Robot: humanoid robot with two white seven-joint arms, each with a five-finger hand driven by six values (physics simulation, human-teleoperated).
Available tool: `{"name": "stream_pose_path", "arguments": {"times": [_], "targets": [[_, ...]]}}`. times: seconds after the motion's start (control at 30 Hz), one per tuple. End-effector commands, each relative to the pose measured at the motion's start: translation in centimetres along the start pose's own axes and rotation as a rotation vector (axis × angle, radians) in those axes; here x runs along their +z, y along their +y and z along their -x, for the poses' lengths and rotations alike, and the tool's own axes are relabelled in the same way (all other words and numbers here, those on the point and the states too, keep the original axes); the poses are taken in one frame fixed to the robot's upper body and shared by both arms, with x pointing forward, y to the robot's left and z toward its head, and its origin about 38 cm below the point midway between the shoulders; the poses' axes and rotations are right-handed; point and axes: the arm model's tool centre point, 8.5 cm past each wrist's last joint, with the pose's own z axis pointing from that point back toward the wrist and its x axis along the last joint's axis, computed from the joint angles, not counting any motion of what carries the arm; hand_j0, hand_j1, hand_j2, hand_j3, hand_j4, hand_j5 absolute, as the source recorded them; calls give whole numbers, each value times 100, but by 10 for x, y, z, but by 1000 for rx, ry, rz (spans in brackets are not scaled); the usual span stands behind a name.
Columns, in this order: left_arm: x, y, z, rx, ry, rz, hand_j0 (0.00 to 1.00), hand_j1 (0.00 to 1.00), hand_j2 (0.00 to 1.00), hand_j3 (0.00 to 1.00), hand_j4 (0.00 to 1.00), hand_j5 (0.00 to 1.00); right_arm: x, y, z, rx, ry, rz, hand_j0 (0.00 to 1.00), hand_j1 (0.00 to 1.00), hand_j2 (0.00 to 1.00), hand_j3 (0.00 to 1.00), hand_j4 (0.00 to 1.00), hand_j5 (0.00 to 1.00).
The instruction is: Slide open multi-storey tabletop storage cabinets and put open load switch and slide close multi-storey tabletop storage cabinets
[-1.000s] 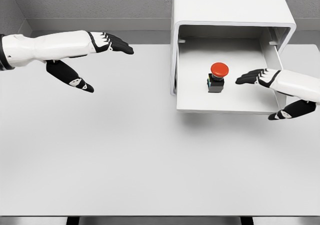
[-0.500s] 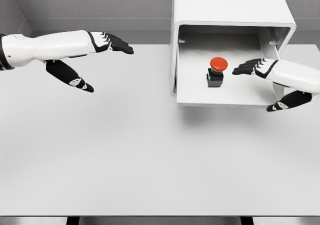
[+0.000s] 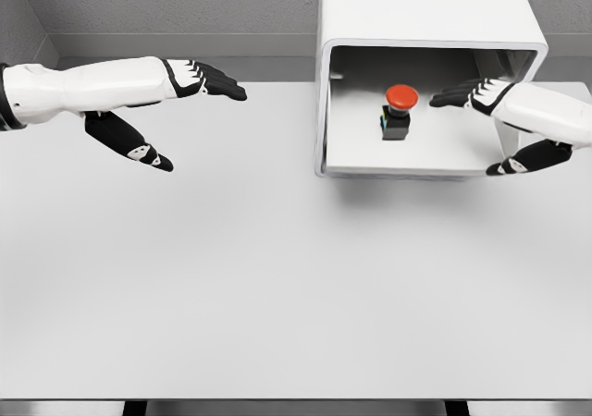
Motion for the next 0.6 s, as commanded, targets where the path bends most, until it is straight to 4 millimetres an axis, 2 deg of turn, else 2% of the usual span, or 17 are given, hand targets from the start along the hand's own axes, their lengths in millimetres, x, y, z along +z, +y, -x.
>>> {"name": "stream_pose_path", "arguments": {"times": [0.0, 0.17, 0.27, 0.33, 0.43, 0.53, 0.57], "targets": [[0, 1, 0, 6, -1, -4, 100, 100, 100, 100, 100, 100, -2, 3, 6, -6, 15, 4, 100, 100, 100, 100, 100, 100], [0, 0, 0, 7, -1, -3, 100, 100, 100, 100, 100, 100, -21, 13, 16, -1, 19, 13, 100, 100, 100, 100, 100, 100], [0, 0, 0, 7, -2, -3, 100, 100, 100, 100, 100, 100, -22, 11, 14, 4, 13, 19, 100, 100, 100, 100, 100, 100], [0, 0, 0, 7, -2, -3, 100, 100, 100, 100, 100, 100, -17, 8, 15, 10, 22, 21, 100, 100, 100, 100, 100, 100], [0, 0, 0, 8, -1, -3, 100, 100, 100, 100, 100, 100, 0, 1, 19, 29, 61, 9, 100, 100, 100, 100, 100, 100], [4, -6, 2, 20, 10, 5, 100, 100, 100, 100, 100, 100, 6, 1, -10, 74, 1, -48, 100, 100, 100, 100, 100, 100], [5, -7, 2, 22, 11, 5, 100, 100, 100, 100, 100, 100, 9, 4, -10, 71, 8, -60, 100, 100, 100, 100, 100, 100]]}}
